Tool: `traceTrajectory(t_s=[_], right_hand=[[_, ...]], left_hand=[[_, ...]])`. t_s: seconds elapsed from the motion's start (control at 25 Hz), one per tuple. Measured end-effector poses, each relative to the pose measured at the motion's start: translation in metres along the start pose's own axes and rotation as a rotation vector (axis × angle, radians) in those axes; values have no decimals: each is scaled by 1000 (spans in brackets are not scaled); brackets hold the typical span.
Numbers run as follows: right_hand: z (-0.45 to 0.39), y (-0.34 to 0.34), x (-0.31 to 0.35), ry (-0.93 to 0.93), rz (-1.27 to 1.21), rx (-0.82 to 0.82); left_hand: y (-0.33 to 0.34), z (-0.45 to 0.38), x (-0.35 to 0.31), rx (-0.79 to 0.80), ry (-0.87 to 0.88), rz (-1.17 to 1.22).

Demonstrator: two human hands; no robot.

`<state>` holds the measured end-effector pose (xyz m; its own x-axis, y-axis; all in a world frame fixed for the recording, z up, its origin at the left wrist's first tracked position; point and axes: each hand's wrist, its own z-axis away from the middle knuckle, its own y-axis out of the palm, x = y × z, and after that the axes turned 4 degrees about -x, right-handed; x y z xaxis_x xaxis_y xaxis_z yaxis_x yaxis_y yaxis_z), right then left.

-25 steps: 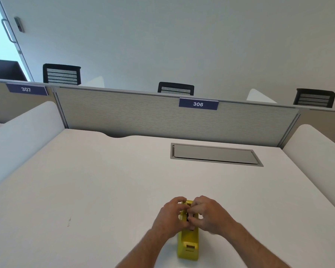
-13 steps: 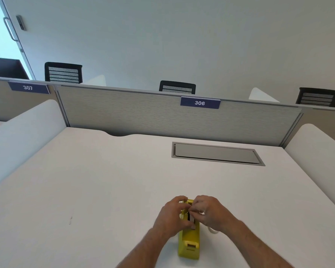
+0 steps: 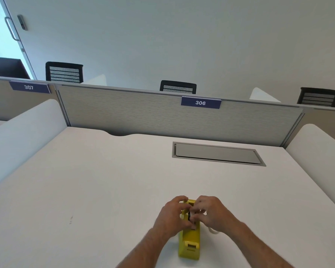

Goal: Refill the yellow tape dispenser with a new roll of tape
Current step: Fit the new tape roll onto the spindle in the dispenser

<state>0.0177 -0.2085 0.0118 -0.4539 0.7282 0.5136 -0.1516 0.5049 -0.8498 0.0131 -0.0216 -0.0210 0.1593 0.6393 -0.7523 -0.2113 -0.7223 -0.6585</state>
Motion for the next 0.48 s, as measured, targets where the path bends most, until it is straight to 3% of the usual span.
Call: traceTrajectory(t_s=[0.2,0.48], right_hand=[[-3,4,2,84,-85,-70],[-6,7,4,7,103,-48]], left_hand=[[-1,1,-1,-2,-11,10],[-1,1,-3,1,-13,-19]])
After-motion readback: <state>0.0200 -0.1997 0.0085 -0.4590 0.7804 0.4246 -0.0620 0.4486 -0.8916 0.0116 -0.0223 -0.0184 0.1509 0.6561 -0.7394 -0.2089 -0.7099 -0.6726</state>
